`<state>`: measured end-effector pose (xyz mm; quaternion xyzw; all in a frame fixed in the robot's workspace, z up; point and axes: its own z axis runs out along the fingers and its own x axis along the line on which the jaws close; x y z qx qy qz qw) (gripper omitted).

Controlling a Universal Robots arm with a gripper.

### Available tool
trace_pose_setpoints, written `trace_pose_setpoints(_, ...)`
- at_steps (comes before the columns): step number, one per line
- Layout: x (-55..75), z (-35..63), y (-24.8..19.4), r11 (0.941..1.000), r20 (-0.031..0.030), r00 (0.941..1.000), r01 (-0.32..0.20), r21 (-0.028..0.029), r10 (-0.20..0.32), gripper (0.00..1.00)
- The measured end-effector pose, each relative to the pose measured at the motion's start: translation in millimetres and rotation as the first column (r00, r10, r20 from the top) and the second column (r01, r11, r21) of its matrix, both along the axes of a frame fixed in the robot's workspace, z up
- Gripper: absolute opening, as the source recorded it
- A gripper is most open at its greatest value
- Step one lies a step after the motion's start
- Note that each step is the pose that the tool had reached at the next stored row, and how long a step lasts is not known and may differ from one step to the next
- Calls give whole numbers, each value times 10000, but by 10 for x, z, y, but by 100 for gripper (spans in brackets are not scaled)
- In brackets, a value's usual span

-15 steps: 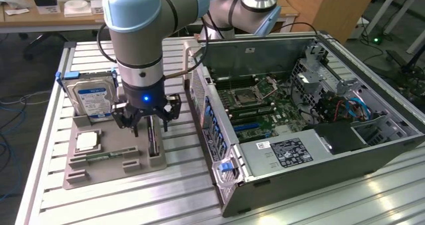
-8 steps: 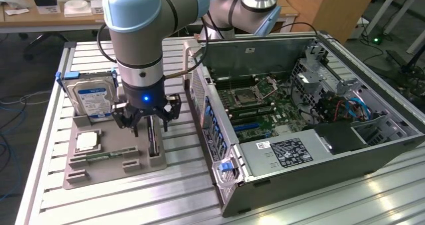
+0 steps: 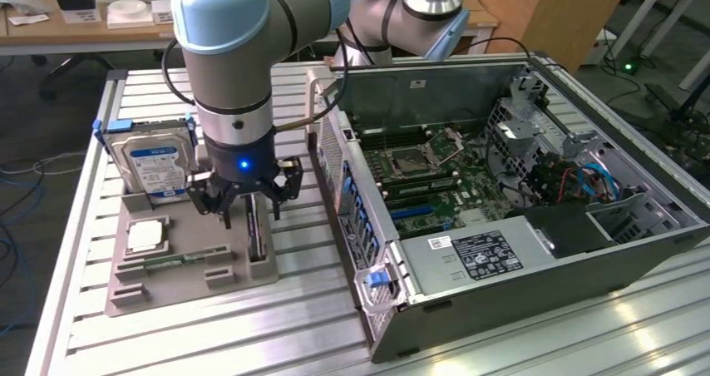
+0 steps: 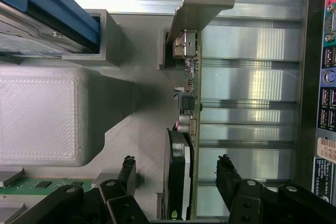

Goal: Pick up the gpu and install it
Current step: 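Pick up the gpu and move the gpu toward the slot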

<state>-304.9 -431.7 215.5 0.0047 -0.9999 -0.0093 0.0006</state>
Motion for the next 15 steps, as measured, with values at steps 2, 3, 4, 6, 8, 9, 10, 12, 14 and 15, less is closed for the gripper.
trace_pose_setpoints(2,0,0,0,10000,0,10000,0,0,0,72)
trace_pose_setpoints(3,0,0,0,10000,0,10000,0,0,0,72)
trace_pose_setpoints(4,0,0,0,10000,0,10000,0,1,0,72)
trace_pose_setpoints(6,0,0,0,10000,0,10000,1,0,-1,64)
trace_pose_setpoints(8,0,0,0,10000,1,10000,0,1,0,58)
trace_pose_setpoints(9,0,0,0,10000,1,10000,0,0,0,53)
trace_pose_setpoints(10,0,0,0,10000,0,10000,0,1,0,53)
trace_pose_setpoints(12,0,0,0,10000,0,10000,0,1,0,46)
trace_pose_setpoints(14,0,0,0,10000,1,10000,0,1,0,46)
trace_pose_setpoints(15,0,0,0,10000,0,10000,0,1,0,46)
